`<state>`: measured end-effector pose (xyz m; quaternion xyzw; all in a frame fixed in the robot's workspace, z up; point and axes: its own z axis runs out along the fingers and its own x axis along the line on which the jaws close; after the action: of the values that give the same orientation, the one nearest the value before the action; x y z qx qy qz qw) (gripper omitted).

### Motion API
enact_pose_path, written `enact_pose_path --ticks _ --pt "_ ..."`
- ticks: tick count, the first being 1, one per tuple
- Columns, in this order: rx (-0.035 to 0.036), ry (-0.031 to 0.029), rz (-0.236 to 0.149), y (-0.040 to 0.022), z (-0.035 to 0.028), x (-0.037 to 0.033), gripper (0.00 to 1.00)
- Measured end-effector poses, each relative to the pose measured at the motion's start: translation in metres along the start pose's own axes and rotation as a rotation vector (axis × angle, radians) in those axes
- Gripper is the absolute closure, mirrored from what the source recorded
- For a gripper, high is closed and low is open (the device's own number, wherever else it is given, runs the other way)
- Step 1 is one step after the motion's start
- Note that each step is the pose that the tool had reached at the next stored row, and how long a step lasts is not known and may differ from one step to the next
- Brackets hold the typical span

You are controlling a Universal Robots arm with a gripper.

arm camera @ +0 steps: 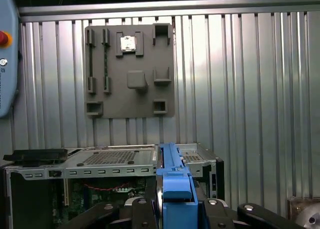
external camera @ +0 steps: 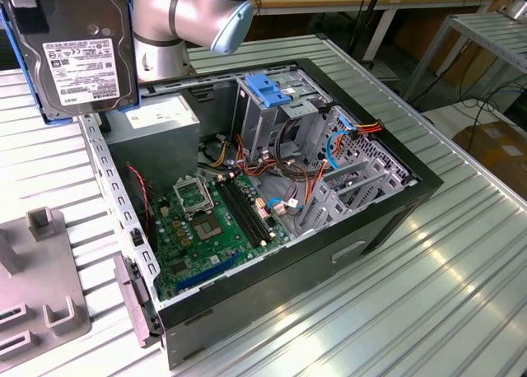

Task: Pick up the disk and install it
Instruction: 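Pick up the disk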

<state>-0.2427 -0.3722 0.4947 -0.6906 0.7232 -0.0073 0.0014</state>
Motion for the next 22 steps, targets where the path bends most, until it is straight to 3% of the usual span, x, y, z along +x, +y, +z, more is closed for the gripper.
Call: enact_pose_path --ticks 3,11,17,22 --pt "0.0 0.0 0.0 -0.0084 0.0001 -0.0004 0.63" --pt "0.0001 0.0 0.0 -0.0212 0.0003 -0.0008 0.63" --pt "0.0 0.0 0.0 -0.0282 0.0008 0.01 0.63" --pt "0.0 0.0 0.0 -0.0365 0.0015 0.0144 0.63"
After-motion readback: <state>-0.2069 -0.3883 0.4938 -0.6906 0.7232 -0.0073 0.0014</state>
